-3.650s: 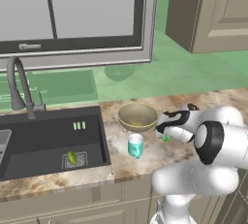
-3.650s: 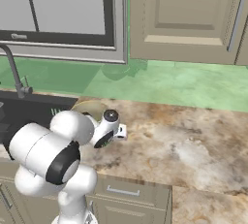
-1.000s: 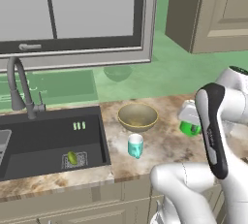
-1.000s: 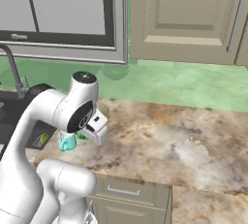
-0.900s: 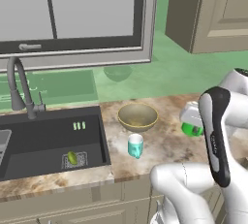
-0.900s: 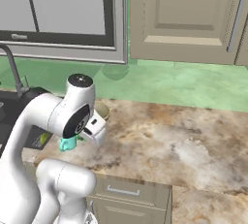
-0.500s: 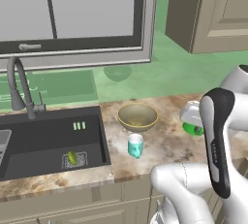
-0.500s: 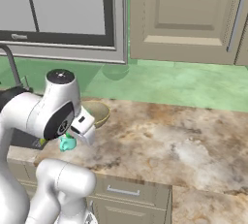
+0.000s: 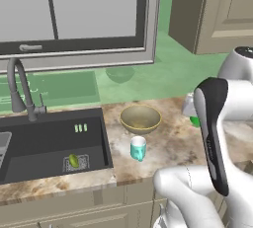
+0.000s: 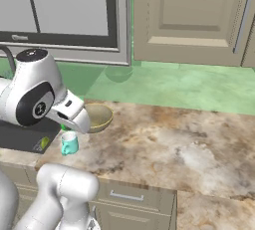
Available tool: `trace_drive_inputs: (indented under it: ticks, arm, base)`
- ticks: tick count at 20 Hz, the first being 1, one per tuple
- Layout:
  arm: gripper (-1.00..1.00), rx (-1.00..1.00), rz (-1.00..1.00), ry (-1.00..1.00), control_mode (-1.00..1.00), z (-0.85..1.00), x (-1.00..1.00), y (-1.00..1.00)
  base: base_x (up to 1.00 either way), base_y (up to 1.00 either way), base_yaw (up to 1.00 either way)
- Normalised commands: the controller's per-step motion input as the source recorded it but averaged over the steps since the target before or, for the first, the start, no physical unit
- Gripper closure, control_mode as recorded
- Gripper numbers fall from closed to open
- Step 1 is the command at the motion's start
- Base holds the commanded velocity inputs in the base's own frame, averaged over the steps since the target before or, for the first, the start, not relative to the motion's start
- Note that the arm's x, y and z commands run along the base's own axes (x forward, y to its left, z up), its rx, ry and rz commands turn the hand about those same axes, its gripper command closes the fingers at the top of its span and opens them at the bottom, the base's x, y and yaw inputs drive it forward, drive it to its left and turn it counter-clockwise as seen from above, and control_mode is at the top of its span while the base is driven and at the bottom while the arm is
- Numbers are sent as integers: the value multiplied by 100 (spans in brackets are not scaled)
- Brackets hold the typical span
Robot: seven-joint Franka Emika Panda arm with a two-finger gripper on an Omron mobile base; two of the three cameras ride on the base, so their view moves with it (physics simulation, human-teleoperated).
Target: Clear the mugs and bowl far away from the sink.
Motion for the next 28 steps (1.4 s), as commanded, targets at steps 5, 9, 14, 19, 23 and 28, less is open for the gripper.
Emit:
trace_drive_inputs:
  ticks: [5,9,14,19,23,28]
  arm:
    - [100,-16,2,-2,-100,23,-8,1]
    - [100,-14,5,-8,-100,23,-19,1]
    - [100,-3,13,-6,-100,7,-35,0]
    - [100,0,0,0,100,0,0,0]
    - [100,0,0,0,100,0,0,0]
    - [100,0,0,0,100,0,0,0]
  base:
    - [0,0,0]
    - [0,0,0]
    - [0,0,0]
    - [-66,57,23]
    - [-32,100,30]
    - [0,49,89]
